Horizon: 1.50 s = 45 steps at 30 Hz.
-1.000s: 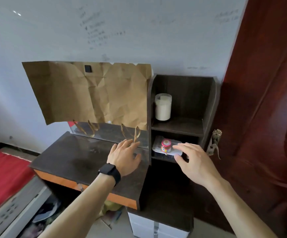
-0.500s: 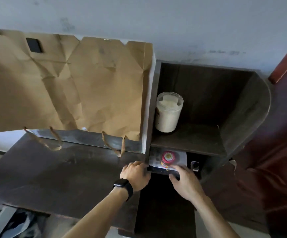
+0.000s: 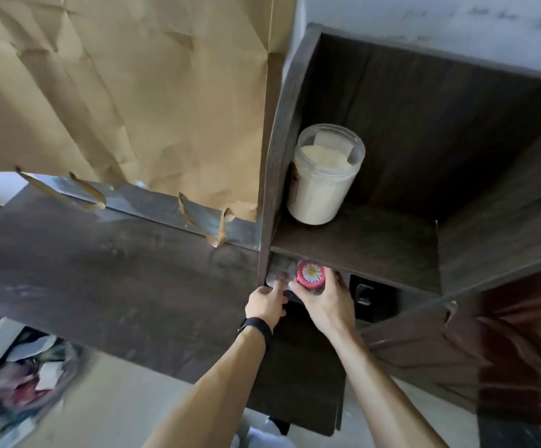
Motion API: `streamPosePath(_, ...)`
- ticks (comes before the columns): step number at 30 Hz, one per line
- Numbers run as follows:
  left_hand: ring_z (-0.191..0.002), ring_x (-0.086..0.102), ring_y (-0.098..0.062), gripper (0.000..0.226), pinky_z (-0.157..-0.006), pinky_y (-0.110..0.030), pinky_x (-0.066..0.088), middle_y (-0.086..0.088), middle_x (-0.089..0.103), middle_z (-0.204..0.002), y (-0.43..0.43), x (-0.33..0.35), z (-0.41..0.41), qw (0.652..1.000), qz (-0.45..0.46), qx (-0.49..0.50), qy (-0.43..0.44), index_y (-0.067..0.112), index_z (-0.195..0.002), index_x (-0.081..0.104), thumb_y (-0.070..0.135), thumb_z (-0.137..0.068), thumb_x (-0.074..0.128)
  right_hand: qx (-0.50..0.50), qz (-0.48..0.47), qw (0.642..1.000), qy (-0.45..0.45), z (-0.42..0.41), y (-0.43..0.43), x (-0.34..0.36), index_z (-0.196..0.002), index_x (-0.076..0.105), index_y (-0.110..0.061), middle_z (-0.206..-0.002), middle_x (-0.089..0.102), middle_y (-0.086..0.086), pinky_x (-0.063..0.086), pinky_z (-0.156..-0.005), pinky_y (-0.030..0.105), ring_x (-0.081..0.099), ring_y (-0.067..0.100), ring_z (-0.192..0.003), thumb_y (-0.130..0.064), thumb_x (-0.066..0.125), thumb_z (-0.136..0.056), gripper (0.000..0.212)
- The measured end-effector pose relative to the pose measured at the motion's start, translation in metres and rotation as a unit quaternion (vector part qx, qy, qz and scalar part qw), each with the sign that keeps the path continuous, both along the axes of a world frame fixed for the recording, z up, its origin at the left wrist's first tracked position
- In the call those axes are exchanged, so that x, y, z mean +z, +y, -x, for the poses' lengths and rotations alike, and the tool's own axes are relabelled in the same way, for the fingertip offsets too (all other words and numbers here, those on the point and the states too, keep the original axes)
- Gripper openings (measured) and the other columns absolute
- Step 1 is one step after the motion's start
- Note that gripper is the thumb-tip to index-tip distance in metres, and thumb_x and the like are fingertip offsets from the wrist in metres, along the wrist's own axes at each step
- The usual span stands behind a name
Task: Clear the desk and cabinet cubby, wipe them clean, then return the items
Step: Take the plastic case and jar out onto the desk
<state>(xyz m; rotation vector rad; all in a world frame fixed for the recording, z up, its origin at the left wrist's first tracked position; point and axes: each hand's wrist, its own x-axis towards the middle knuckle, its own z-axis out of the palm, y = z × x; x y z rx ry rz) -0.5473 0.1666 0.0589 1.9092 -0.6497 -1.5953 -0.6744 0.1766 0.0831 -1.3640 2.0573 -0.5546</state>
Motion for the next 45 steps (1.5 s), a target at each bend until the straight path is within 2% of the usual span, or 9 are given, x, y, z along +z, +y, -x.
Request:
streamPosePath(5,-0.067,0.070,-0.007,0.036,-0.056,-0.015,0.047,0.000,0.077,-0.085,0.032,0.003,-0.036,0.998,0.052,-0.039,0.018,0.016,-0.087,0.075,0.052,-0.085,0.069,-0.074,0.053,0.991,-0.095,0.003,0.038,0.009,-0.129,0.053,-0.037,-0.107,0.068,-0.007,0.048,-0.083,0.028,0.068,0.017,-0.099,-0.055,0.082,-0.070,0.068)
streamPosePath(7,-0.069,0.069,-0.009,0.040,-0.067,-0.024,0.055,-0.003,0.077,-0.084,0.051,0.000,-0.070,0.995,0.060,-0.074,0.015,0.016,-0.088,0.076,0.055,-0.082,0.071,-0.075,0.048,0.989,-0.122,-0.001,0.061,0.009,-0.130,0.051,-0.041,-0.105,0.069,-0.011,0.049,-0.081,0.028,0.068,0.010,-0.091,-0.056,0.082,-0.069,0.070)
streamPosePath(13,-0.067,0.065,-0.013,0.033,-0.072,-0.031,0.055,0.003,0.071,-0.071,0.083,-0.019,-0.206,0.997,0.030,-0.033,-0.067,0.015,-0.092,0.076,0.047,-0.091,0.065,0.039,-0.041,0.985,-0.166,-0.052,0.098,-0.020,-0.134,0.050,-0.043,-0.113,0.065,-0.017,0.053,-0.090,0.027,0.065,0.007,-0.103,-0.049,0.086,-0.069,0.074)
streamPosePath(18,-0.061,0.060,-0.013,0.027,-0.065,-0.030,0.052,0.001,0.067,-0.075,0.068,-0.045,-0.292,0.993,0.022,-0.013,-0.112,0.019,-0.097,0.075,0.042,-0.095,0.062,0.112,-0.089,0.980,-0.135,-0.117,0.088,-0.057,-0.134,0.045,-0.045,-0.114,0.065,-0.017,0.052,-0.095,0.031,0.063,0.006,-0.107,-0.056,0.082,-0.069,0.076)
streamPosePath(25,-0.074,0.069,-0.015,0.041,-0.078,-0.030,0.056,0.006,0.073,-0.088,0.036,-0.091,-0.343,0.964,-0.013,-0.199,-0.176,0.038,-0.129,0.061,0.057,-0.094,0.051,0.086,-0.129,0.987,-0.048,-0.189,0.069,-0.086,-0.124,0.044,-0.037,-0.112,0.065,-0.009,0.050,-0.085,0.029,0.063,0.017,-0.105,-0.045,0.081,-0.075,0.062)
streamPosePath(30,-0.121,0.052,-0.023,0.048,-0.096,-0.038,0.047,0.003,0.052,-0.130,0.023,-0.094,-0.343,0.852,0.028,-0.354,-0.386,0.041,-0.138,0.047,0.058,-0.094,0.044,0.055,-0.143,0.988,-0.014,-0.212,0.074,-0.097,-0.139,0.040,-0.030,-0.133,0.057,-0.005,0.045,-0.092,0.023,0.057,0.016,-0.120,-0.042,0.080,-0.078,0.074)
streamPosePath(33,-0.120,0.052,-0.025,0.068,-0.092,-0.040,0.049,0.002,0.050,-0.134,0.025,-0.097,-0.344,0.745,0.166,-0.443,-0.470,0.028,-0.136,0.052,0.061,-0.078,0.064,0.033,-0.154,0.986,0.046,-0.221,0.077,-0.092,-0.154,0.017,-0.033,-0.157,0.032,0.000,0.044,-0.106,0.034,0.042,0.021,-0.138,-0.053,0.079,-0.075,0.103)
streamPosePath(36,-0.106,0.064,-0.022,0.079,-0.080,-0.036,0.055,0.002,0.062,-0.123,0.018,-0.108,-0.350,0.656,0.251,-0.545,-0.458,0.024,-0.123,0.064,0.056,-0.054,0.084,0.034,-0.144,0.984,0.095,-0.228,0.076,-0.086,-0.155,0.007,-0.037,-0.162,0.016,0.004,0.043,-0.108,0.039,0.036,0.027,-0.141,-0.056,0.078,-0.074,0.110)
streamPosePath(45,-0.072,0.064,-0.018,0.068,-0.061,-0.028,0.053,0.006,0.065,-0.087,-0.006,-0.106,-0.351,0.584,0.307,-0.612,-0.437,0.025,-0.094,0.074,0.060,-0.039,0.090,0.022,-0.176,0.978,0.109,-0.242,0.069,-0.085,-0.142,0.028,-0.037,-0.141,0.041,-0.005,0.052,-0.089,0.027,0.053,0.014,-0.120,-0.046,0.067,-0.089,0.067)
